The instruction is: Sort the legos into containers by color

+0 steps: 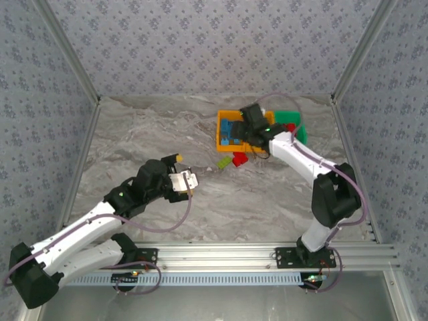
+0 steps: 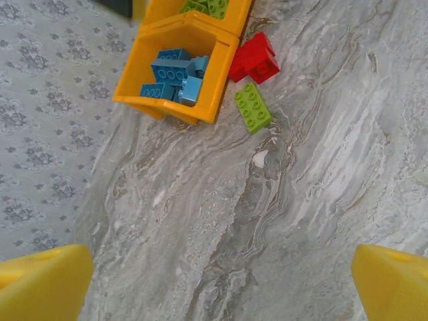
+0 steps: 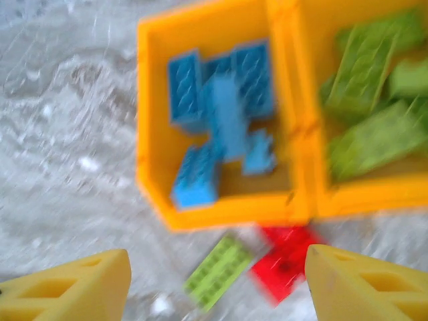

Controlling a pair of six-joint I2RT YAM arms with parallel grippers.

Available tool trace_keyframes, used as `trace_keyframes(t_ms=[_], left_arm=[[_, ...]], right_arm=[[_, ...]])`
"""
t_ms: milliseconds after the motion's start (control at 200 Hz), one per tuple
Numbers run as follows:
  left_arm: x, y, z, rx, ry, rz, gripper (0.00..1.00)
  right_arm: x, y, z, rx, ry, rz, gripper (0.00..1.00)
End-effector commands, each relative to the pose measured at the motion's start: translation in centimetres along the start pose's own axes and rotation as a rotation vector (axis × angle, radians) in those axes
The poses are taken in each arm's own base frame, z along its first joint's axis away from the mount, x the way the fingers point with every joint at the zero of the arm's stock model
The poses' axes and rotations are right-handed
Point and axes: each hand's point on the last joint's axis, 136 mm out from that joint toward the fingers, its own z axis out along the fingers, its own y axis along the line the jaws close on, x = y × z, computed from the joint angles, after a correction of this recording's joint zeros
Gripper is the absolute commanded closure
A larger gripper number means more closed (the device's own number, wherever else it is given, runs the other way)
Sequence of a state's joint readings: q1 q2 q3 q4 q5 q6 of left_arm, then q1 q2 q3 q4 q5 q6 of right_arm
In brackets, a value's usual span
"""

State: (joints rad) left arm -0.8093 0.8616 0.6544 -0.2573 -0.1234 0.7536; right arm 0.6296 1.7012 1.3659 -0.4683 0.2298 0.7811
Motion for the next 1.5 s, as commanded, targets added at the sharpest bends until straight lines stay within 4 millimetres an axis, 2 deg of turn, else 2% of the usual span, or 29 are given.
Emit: trace_keyframes(t_ms=[0, 130, 220, 310, 475, 785, 855, 1064, 1149, 1364, 1494], left_arm=[[-0.5, 0.5, -0.3, -0.037, -0.016, 0.028, 0.01], [-2.2, -0.9, -0.9, 0.048, -0.111, 0.013, 0.01], [-3.6, -1.6, -1.6, 0.099, -0.192, -0.015, 0.01], [-4.2, -2.6, -1.9, 0.158, -0.224, -0.023, 0.01], [-3.6, -4.1, -1.0, 0.246, -0.167, -0.004, 0.01], [-3.0, -4.9, -0.5, 0.238, -0.144, 0.028, 0.01], [-3.0, -4.9, -0.5, 0.239, -0.143, 0.029, 0.01], [-3.0, -5.3, -0.4, 0.253, -0.147, 0.033, 0.01], [-2.8, -5.7, -0.4, 0.265, -0.144, 0.057, 0.01], [-3.4, -6.3, -0.4, 0.276, -0.181, 0.044, 0.01], [-4.0, -6.3, -0.4, 0.277, -0.215, 0.012, 0.01]], right_arm=[[4.8, -1.6, 0.7, 0.223, 0.093, 0.192, 0.28], [7.9, 0.1, 2.6, 0.297, 0.213, 0.201, 0.27], [8.9, 0.2, 3.6, 0.359, 0.211, 0.193, 0.26], [9.3, -0.8, 4.6, 0.423, 0.188, 0.197, 0.22], [9.5, -1.5, 6.9, 0.432, 0.19, 0.176, 0.18], [9.3, -2.1, 9.8, 0.457, 0.174, 0.189, 0.21], [9.6, -2.4, 10.3, 0.465, 0.185, 0.191, 0.25], [11.2, -3.9, 9.3, 0.506, 0.213, 0.197, 0.55], [11.9, -4.3, 8.6, 0.499, 0.217, 0.186, 0.62], [13.2, -4.3, 5.7, 0.404, 0.225, 0.129, 0.67], [12.0, -4.1, 2.2, 0.303, 0.179, 0.088, 0.66]])
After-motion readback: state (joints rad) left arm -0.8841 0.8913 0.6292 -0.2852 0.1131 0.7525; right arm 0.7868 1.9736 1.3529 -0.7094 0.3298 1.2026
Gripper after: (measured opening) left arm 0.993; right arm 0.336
